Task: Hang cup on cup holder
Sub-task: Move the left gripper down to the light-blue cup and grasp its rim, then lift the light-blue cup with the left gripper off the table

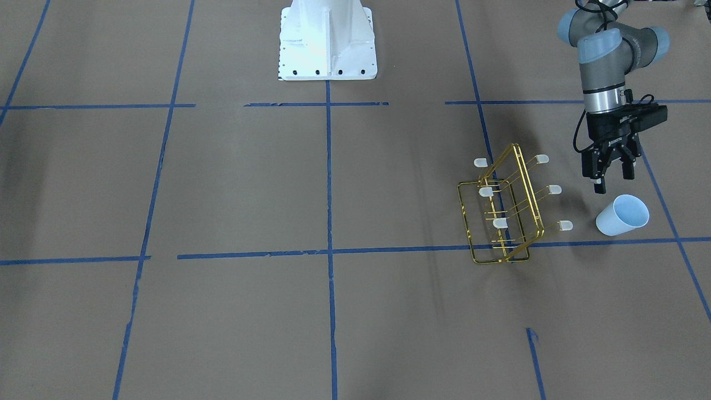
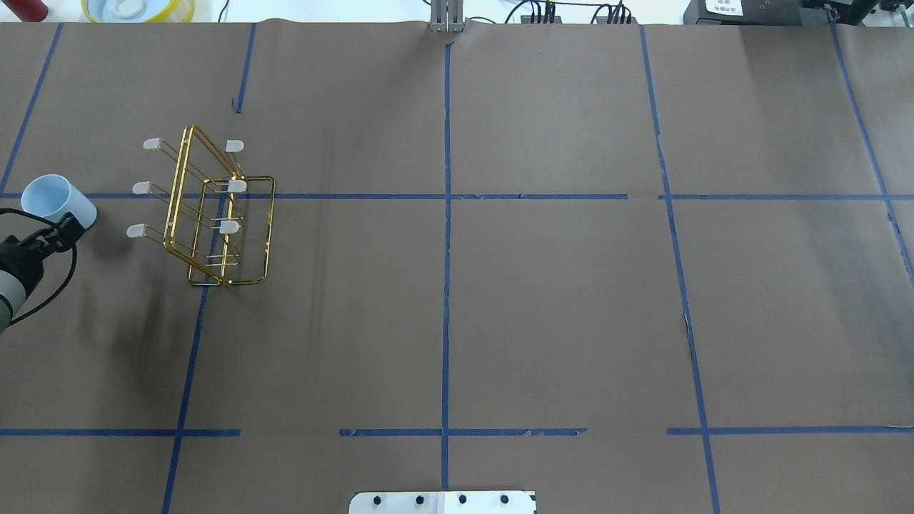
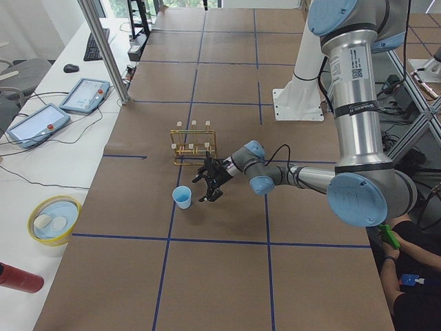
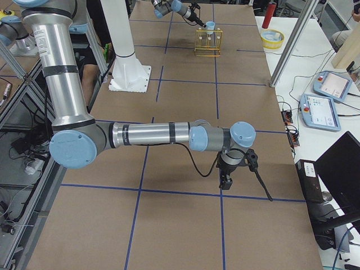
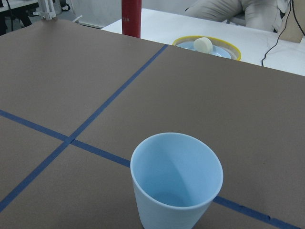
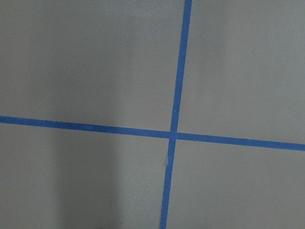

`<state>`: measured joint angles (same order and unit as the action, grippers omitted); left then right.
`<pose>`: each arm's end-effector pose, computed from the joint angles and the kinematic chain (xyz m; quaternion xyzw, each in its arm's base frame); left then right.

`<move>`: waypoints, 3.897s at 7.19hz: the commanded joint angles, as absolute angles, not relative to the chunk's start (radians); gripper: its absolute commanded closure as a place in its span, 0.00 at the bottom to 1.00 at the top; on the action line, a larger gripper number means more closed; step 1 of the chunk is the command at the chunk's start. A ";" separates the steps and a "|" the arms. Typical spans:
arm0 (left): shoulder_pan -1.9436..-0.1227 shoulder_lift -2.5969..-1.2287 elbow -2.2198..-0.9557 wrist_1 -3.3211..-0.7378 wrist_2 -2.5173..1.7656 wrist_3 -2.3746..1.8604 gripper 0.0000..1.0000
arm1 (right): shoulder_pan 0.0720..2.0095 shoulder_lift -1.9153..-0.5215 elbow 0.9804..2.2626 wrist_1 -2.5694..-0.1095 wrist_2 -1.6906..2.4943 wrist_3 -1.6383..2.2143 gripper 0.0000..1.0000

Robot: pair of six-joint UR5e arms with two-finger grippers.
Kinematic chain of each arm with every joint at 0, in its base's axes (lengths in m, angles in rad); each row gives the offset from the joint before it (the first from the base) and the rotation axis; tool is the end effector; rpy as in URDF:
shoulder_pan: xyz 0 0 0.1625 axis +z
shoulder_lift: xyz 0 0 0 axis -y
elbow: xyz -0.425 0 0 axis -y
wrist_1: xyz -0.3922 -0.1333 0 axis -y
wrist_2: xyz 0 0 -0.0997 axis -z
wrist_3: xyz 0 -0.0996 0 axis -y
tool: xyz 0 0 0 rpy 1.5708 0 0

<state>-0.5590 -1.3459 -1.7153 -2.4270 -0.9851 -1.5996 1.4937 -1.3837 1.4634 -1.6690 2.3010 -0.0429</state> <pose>0.2608 -0.3853 0.5977 0.3528 0.2795 -0.3613 0.8167 0.0229 -0.5718 0.6249 -0.0147 -0.3568 -0.0527 0.9326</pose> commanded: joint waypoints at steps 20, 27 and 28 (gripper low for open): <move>-0.514 -1.528 -1.401 -2.422 -0.756 -1.640 0.00 | 1.494 -1.384 1.463 -1.669 2.301 -0.043 0.00; -0.528 -1.543 -1.401 -2.421 -0.756 -1.635 0.00 | 1.494 -1.384 1.463 -1.669 2.301 -0.043 0.00; -0.531 -1.545 -1.399 -2.422 -0.756 -1.634 0.00 | 1.494 -1.384 1.463 -1.669 2.301 -0.043 0.00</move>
<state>-0.5260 -1.5412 -1.4001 -2.4206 -0.7562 -1.6355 1.4941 -1.3837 1.4635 -1.6690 2.3010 -0.0430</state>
